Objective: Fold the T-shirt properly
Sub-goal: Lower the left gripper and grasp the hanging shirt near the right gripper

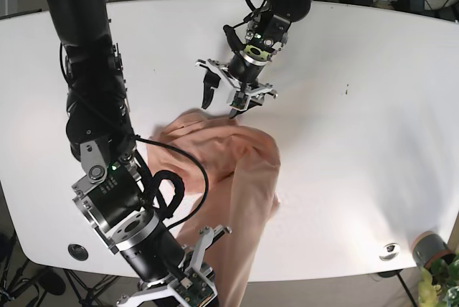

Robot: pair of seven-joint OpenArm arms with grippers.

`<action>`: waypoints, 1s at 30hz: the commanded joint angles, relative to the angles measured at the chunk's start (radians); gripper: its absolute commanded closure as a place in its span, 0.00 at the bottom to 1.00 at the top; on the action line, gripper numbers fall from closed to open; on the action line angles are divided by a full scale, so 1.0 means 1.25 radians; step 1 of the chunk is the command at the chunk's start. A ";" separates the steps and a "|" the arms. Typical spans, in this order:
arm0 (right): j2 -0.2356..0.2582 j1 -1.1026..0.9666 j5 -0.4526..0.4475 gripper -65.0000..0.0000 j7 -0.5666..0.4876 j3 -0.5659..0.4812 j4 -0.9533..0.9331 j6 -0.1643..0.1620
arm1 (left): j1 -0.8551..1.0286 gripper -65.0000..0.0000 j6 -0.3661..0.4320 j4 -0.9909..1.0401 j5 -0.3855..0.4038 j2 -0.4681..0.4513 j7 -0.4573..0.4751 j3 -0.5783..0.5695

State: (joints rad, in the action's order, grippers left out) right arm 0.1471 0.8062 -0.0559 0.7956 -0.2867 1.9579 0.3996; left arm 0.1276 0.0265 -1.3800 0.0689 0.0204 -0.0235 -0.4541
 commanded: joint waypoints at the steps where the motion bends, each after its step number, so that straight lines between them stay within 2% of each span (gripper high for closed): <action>1: -0.002 0.048 0.000 1.00 -0.026 0.005 0.012 -0.010 | 0.002 0.45 -0.001 -0.015 0.002 -0.013 0.022 0.001; 14: 0.001 0.146 0.000 1.00 -0.025 0.004 -0.014 -0.010 | 0.002 0.45 -0.001 -0.025 0.003 -0.019 0.022 0.096; 19: 0.002 0.178 0.000 1.00 -0.025 0.004 -0.015 -0.009 | -0.041 0.45 -0.001 -0.023 0.003 -0.019 0.021 0.093; 23: 0.002 0.194 0.000 1.00 -0.025 0.004 -0.015 0.012 | -0.067 0.45 -0.001 0.000 0.003 -0.017 0.021 0.091; 30: 0.002 0.205 0.000 1.00 -0.025 0.004 -0.017 0.012 | -0.092 0.45 -0.001 0.022 0.003 -0.017 0.021 0.062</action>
State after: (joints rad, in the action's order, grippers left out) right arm 0.1493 1.0206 -0.0589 0.7937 -0.2882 1.9301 0.4271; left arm 0.0326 0.0288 -1.3373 0.0696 -0.0086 -0.0307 -0.3683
